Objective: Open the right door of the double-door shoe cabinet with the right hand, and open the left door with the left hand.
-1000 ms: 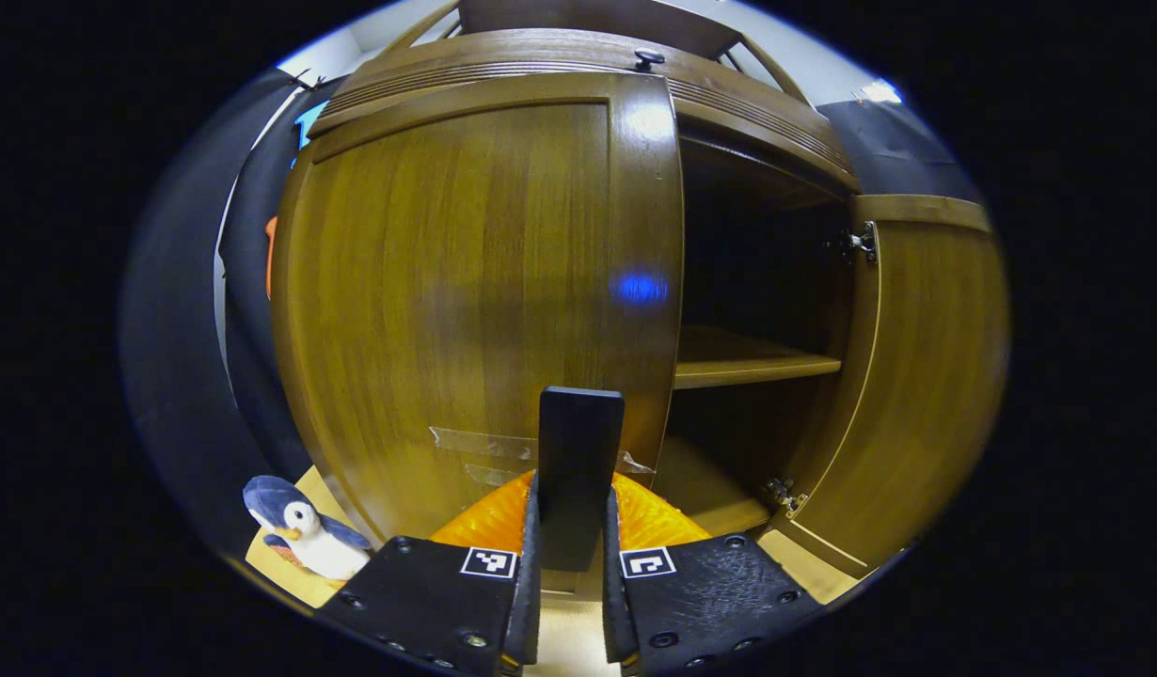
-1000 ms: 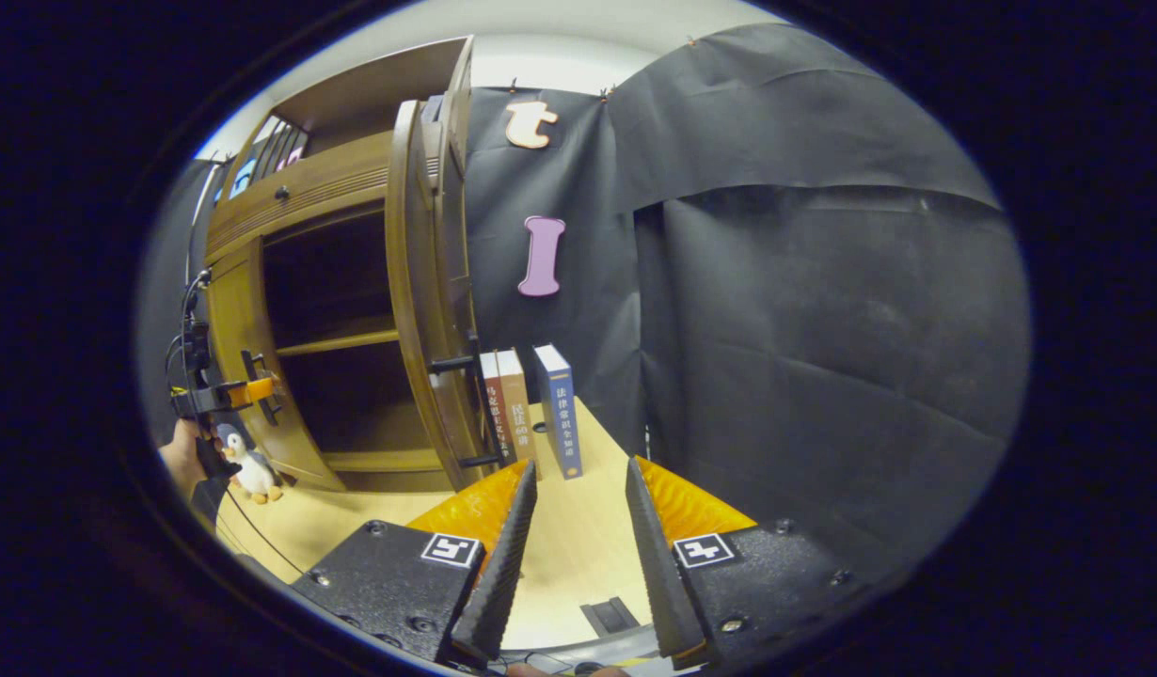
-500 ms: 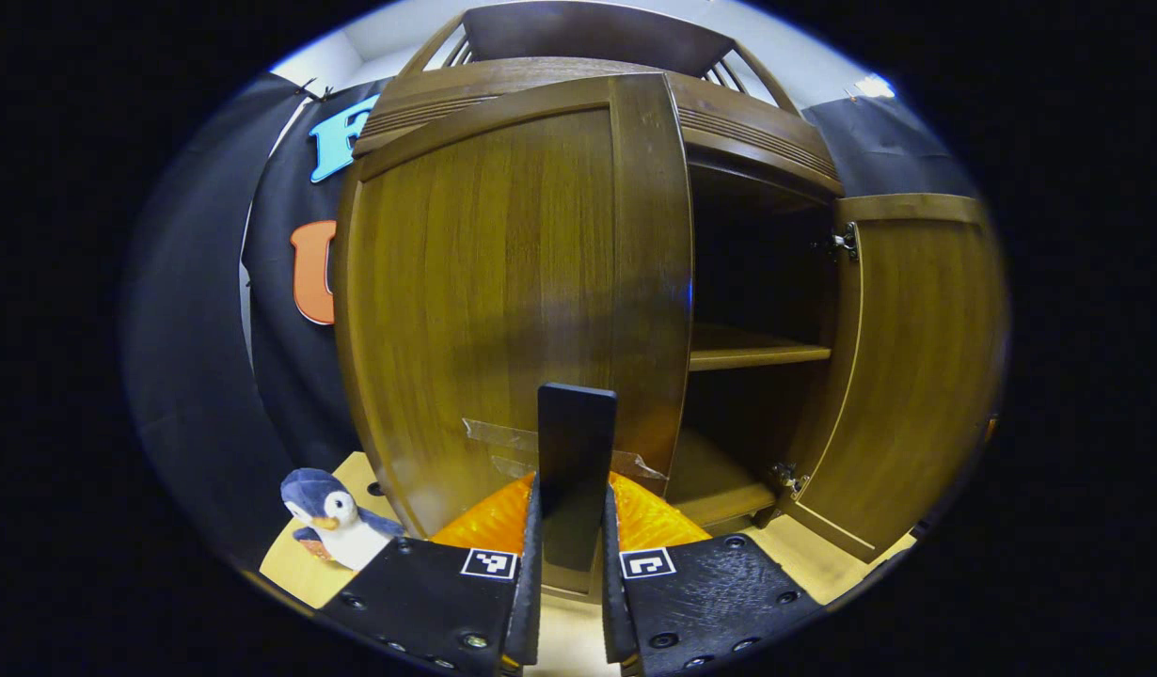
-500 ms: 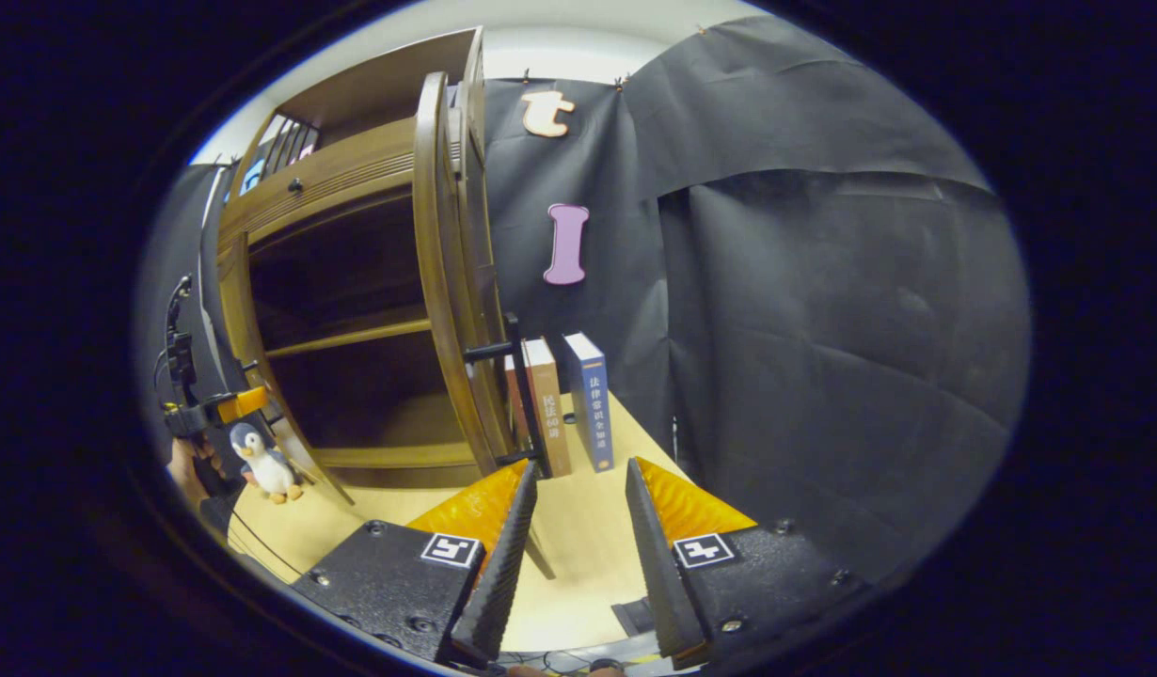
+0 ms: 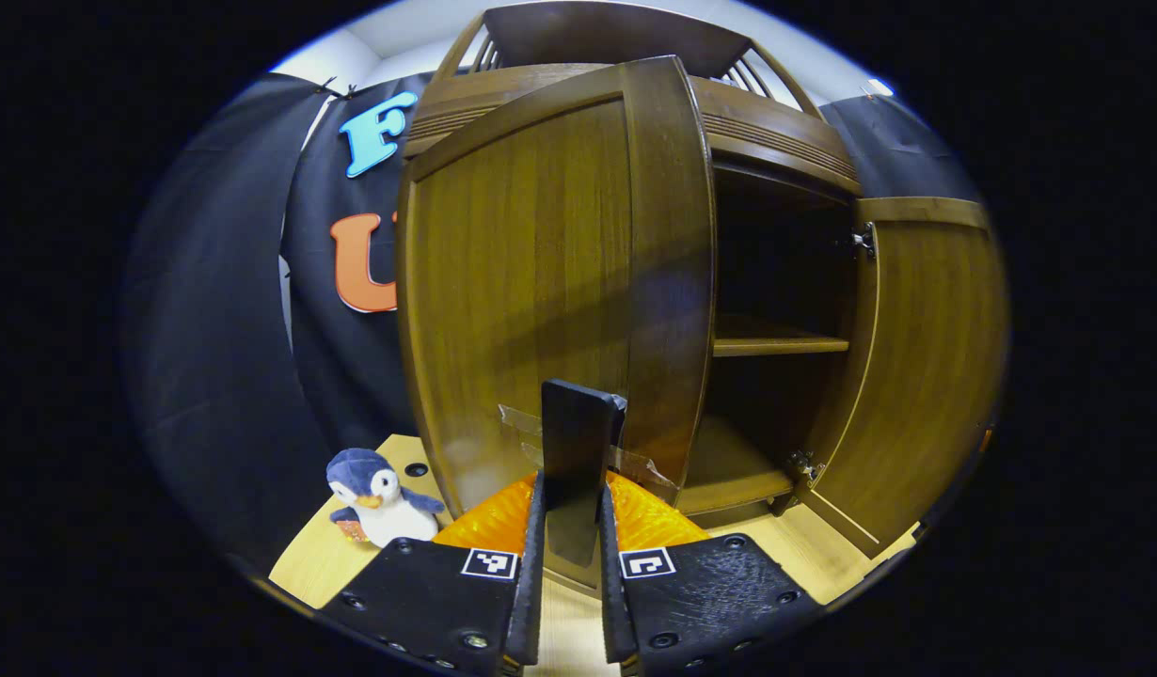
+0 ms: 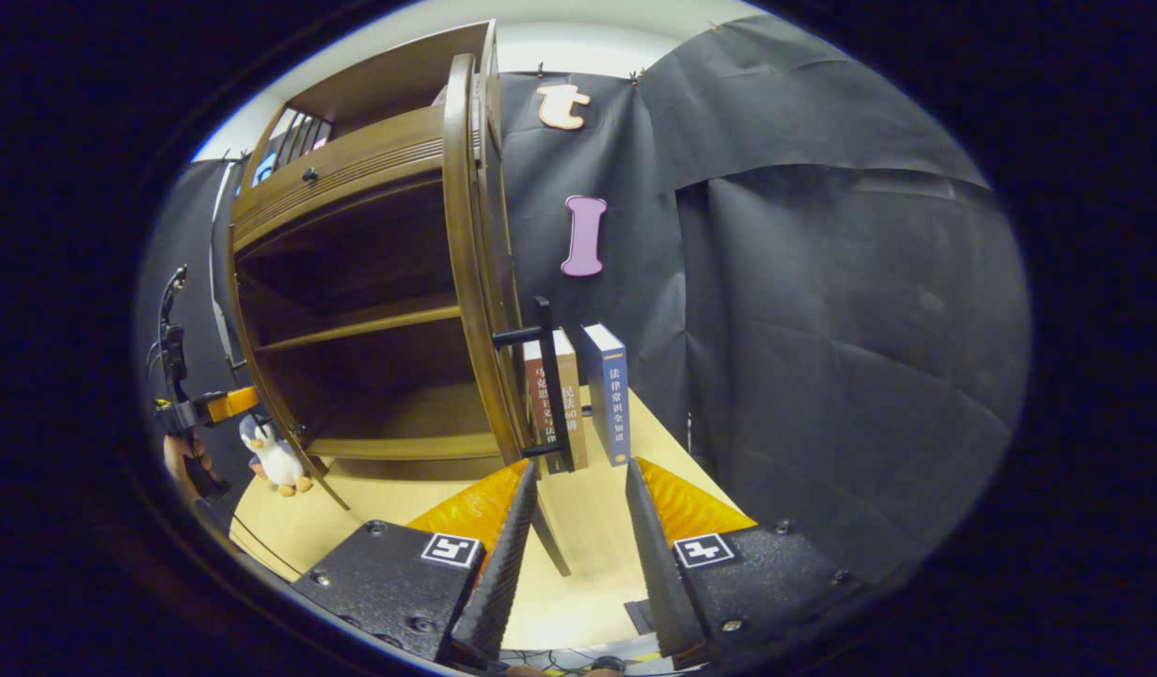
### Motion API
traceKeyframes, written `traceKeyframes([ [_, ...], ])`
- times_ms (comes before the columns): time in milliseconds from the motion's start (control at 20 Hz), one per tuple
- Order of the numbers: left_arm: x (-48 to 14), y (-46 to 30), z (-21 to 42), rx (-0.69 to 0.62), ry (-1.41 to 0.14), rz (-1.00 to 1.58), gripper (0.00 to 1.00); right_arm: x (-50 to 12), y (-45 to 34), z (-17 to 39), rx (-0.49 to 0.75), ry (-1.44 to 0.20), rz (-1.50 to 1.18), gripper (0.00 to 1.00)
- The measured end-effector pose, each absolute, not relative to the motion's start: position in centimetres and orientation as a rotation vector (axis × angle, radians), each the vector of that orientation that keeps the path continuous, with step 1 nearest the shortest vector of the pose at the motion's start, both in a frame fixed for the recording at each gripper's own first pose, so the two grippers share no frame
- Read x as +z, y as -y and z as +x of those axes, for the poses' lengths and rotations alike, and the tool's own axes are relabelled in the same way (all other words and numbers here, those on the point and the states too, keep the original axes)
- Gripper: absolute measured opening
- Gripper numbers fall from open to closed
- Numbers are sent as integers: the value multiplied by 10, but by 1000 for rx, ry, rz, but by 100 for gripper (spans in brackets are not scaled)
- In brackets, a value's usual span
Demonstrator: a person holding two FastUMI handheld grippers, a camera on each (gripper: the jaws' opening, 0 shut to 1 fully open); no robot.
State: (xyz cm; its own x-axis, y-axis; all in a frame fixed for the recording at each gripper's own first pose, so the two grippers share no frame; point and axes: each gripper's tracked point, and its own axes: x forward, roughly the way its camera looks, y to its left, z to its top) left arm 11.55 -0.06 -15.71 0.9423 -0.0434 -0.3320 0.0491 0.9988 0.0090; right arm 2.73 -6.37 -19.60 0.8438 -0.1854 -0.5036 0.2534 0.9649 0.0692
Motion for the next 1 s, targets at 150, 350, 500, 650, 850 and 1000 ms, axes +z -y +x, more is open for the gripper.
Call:
traceKeyframes([
  [150,-157,-10,105,-19,-341,12,34,-198,59,29,-219,-525,136,63],
  [350,-153,-28,92,20,-343,16,25,-198,56,34,-201,-527,128,64],
  [500,-152,-38,85,35,-342,3,25,-200,50,37,-183,-534,125,63],
  [650,-152,-49,78,49,-347,-11,25,-200,47,39,-174,-538,119,64],
  [850,-152,-64,70,78,-346,-9,25,-202,44,40,-166,-544,116,62],
  [1000,-155,-70,63,87,-354,-22,25,-202,39,43,-158,-548,109,64],
])
